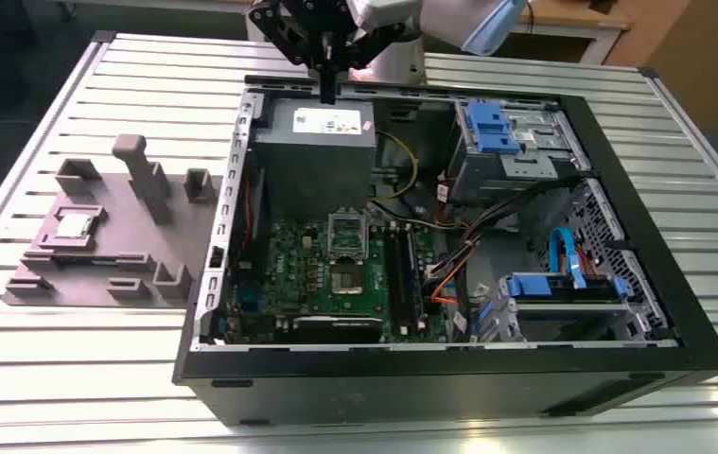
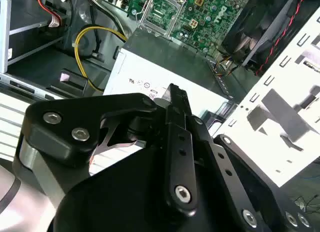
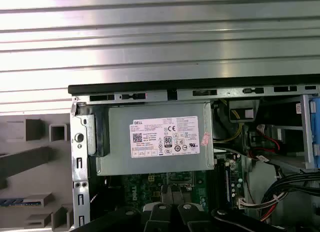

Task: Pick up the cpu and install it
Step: 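Reach for the cpu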

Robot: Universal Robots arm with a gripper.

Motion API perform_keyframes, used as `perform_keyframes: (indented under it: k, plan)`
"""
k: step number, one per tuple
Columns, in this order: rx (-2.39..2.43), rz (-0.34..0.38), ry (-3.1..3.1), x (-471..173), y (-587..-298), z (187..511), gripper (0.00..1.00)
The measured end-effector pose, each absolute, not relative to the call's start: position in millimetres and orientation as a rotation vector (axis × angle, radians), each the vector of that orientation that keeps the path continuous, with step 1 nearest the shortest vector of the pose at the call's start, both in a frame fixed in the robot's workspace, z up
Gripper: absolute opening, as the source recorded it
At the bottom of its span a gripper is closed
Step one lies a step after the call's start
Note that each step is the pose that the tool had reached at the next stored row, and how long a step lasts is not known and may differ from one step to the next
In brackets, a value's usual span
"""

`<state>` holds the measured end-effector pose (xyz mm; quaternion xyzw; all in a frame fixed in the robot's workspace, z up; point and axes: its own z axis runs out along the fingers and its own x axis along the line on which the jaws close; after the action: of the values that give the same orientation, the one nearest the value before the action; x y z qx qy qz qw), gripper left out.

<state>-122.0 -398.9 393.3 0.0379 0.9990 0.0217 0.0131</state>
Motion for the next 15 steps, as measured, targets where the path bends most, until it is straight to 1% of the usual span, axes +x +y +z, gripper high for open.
perform_keyframes:
  k: [15]
  plan:
    - [0.118,0.068,3.113,-127.3,-399.0,393.2,0.1]
